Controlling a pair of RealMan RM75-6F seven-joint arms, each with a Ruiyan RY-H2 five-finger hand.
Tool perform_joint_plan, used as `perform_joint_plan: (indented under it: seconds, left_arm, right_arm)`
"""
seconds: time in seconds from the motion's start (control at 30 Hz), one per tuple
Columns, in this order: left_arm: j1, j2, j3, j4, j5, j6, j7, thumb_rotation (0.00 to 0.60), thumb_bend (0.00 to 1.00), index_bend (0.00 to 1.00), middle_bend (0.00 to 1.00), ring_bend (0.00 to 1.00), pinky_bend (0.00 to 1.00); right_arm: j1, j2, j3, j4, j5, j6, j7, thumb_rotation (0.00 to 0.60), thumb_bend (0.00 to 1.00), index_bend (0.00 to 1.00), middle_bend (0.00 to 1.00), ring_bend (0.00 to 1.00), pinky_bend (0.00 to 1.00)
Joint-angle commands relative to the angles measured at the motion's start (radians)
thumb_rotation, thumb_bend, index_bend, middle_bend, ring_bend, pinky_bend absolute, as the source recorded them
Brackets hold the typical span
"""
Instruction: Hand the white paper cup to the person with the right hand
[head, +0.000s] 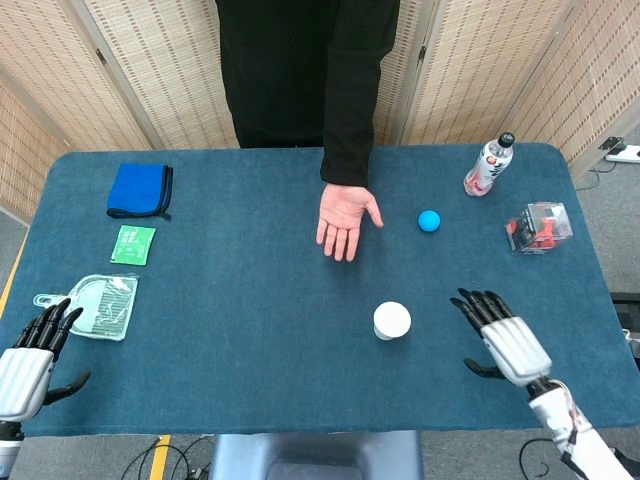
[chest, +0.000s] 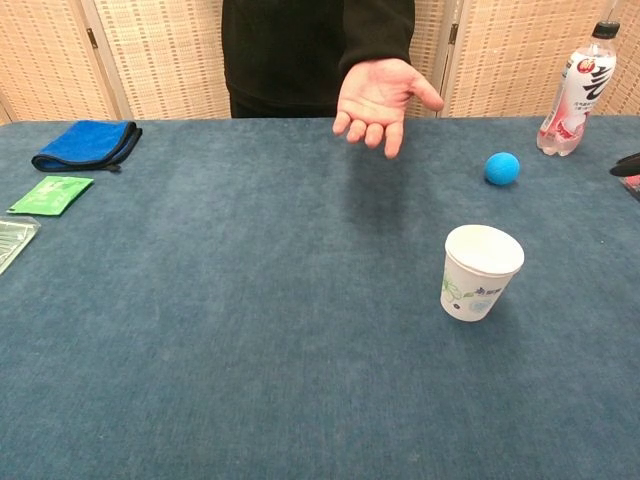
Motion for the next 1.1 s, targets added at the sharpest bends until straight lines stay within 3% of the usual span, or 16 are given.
perform_joint_plan:
  seconds: [0.03, 0.23, 0.47, 0.77, 0.9, 1.03, 1.1]
  left_arm:
    - [0.002, 0.007, -0.001, -0.002, -0.008, 0.000, -0.013, 0.600, 0.27, 0.07, 0.00, 0.00, 0.17]
    - [0.009, 0.021, 0.000, -0.005, -0.004, 0.014, -0.049, 0.600, 0.27, 0.07, 0.00, 0.00, 0.17]
    - [0.012, 0.027, 0.002, -0.004, 0.006, 0.025, -0.064, 0.600, 0.27, 0.07, 0.00, 0.00, 0.17]
    - [0.018, 0.031, -0.002, -0.004, 0.006, 0.044, -0.082, 0.600, 0.27, 0.07, 0.00, 0.00, 0.17]
    - [0.023, 0.031, -0.009, -0.001, -0.005, 0.051, -0.093, 0.600, 0.27, 0.07, 0.00, 0.00, 0.17]
    - [0.029, 0.027, -0.017, 0.000, -0.017, 0.060, -0.080, 0.600, 0.27, 0.07, 0.00, 0.00, 0.17]
    - [0.030, 0.028, -0.016, -0.001, -0.016, 0.061, -0.082, 0.600, 0.27, 0.07, 0.00, 0.00, 0.17]
  right_arm:
    - [0.139, -0.028, 0.075, -0.039, 0.133, -0.184, -0.034, 0.600, 0.20, 0.00, 0.00, 0.00, 0.00]
    - [0.239, -0.087, 0.107, -0.048, 0.246, -0.305, -0.098, 0.600, 0.21, 0.00, 0.00, 0.00, 0.00]
    - [0.285, -0.106, 0.105, -0.083, 0.318, -0.328, -0.158, 0.600, 0.21, 0.00, 0.01, 0.00, 0.00]
    - [0.337, -0.168, 0.098, -0.028, 0.375, -0.361, -0.167, 0.600, 0.22, 0.00, 0.08, 0.00, 0.01]
    - [0.349, -0.217, 0.098, 0.027, 0.374, -0.347, -0.158, 0.600, 0.28, 0.07, 0.17, 0.09, 0.19]
    - [0.350, -0.236, 0.091, 0.041, 0.357, -0.318, -0.166, 0.600, 0.36, 0.28, 0.31, 0.26, 0.38]
    - [0.344, -0.234, 0.089, 0.031, 0.341, -0.289, -0.177, 0.600, 0.39, 0.30, 0.33, 0.29, 0.41]
